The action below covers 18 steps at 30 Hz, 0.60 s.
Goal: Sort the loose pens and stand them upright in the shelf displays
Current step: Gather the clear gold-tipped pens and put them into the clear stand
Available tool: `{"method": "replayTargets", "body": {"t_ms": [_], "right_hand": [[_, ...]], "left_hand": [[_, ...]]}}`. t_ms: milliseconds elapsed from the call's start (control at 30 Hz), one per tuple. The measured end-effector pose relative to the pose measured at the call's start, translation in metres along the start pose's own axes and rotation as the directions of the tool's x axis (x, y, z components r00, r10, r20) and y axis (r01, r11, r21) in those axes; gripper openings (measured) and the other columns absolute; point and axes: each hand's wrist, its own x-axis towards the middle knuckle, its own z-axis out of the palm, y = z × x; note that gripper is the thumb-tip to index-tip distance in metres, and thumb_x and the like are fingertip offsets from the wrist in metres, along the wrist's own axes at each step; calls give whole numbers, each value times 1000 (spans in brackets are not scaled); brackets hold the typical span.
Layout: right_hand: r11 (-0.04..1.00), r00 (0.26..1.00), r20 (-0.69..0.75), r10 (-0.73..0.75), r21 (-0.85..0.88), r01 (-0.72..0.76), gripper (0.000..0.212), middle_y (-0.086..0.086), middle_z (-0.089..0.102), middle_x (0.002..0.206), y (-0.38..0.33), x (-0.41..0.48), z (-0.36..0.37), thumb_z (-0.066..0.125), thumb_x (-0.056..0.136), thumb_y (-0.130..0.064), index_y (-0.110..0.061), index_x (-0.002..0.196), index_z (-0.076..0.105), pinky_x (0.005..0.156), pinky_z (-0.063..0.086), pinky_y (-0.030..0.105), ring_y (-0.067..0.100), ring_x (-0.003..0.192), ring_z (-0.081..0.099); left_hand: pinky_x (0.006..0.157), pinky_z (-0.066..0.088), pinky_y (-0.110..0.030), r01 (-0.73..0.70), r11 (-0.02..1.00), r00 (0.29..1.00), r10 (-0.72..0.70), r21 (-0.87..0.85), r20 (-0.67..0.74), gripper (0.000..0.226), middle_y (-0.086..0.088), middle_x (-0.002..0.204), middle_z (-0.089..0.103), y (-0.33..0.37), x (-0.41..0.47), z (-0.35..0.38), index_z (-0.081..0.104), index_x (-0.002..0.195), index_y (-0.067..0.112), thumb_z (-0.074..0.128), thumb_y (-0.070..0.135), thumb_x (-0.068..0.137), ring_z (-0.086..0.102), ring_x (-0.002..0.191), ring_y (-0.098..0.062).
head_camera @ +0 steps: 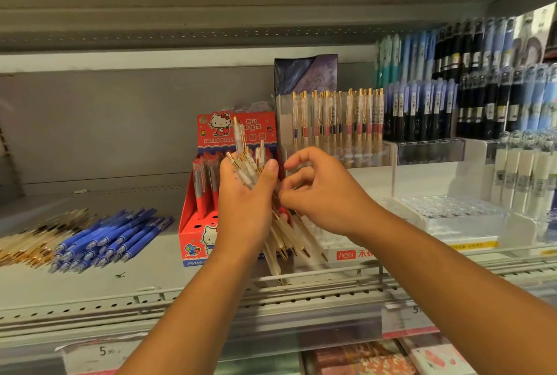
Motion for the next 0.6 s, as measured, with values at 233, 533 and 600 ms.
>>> {"method": "replayTargets", "body": {"t_ms": [233,533,600], "right_hand": [[1000,984,-177,-20,-23,16,32,12,64,87,4,8,-29,67,85,1,-14,112,59,67,62,43,28,75,71],[998,909,-412,-62,-30,55,40,0,70,96,14,22,-62,72,87,-9,-19,122,55,58,59,25,13,79,70],[993,886,-451,-105,-97,68,39,-2,69,93,16,23,-64,73,87,-11,-21,120,55,59,60,29,13,79,70]], "left_hand": [[61,46,-4,28,1000,998,-28,6,-50,21,10,99,69,-2,1,-2,54,113,31,63,30,94,64,84,8],[67,54,-24,70,996,997,-68,55,-36,13,16,94,66,2,-1,-2,51,101,39,62,35,94,63,80,10],[65,53,-22,74,995,997,-72,63,-34,13,15,94,66,3,-1,-2,51,101,39,62,35,94,63,79,10]]}}
